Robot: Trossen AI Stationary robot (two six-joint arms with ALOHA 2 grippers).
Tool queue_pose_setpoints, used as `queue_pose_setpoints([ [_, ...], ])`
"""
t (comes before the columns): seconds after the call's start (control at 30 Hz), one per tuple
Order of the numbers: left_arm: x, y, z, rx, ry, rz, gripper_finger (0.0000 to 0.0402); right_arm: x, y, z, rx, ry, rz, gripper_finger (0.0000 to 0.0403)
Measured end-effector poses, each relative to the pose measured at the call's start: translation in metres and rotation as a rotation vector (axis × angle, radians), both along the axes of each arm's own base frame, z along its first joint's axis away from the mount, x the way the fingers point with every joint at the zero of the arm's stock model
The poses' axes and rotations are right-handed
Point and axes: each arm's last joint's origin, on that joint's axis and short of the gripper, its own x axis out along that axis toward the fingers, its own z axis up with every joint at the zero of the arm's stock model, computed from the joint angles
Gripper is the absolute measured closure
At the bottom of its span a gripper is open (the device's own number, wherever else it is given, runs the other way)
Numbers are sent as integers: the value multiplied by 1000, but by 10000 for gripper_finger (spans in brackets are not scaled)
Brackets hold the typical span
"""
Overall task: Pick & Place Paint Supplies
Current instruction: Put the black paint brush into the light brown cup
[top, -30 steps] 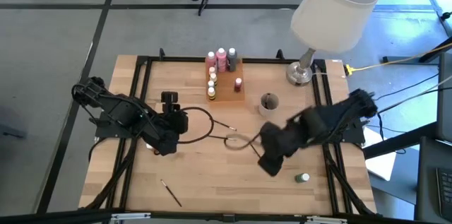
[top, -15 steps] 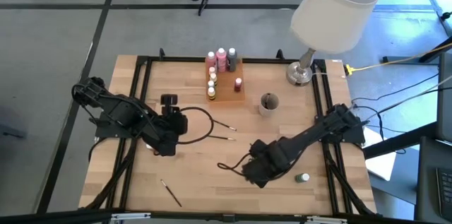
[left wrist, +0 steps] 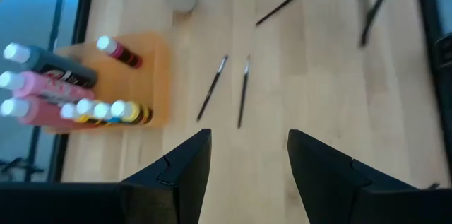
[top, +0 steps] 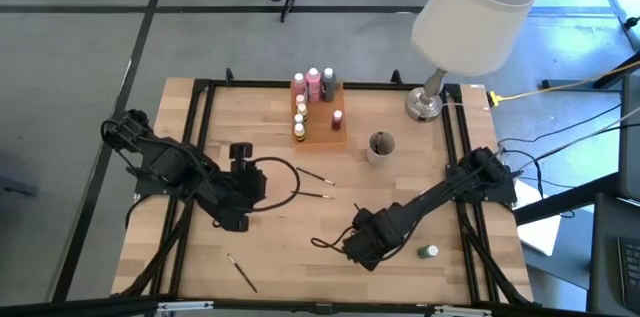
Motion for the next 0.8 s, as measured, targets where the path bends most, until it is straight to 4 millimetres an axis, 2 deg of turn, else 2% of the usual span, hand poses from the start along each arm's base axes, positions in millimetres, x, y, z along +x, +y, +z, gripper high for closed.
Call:
queue_pose_setpoints([
  [0.33,3,-5,2,-61,-33,-11,217,-14,10,-34,-13,-18,-69,235],
  [0.8,4,-5,3,-59,-46,-11,217,-17,1,-56,-36,-47,-87,235],
])
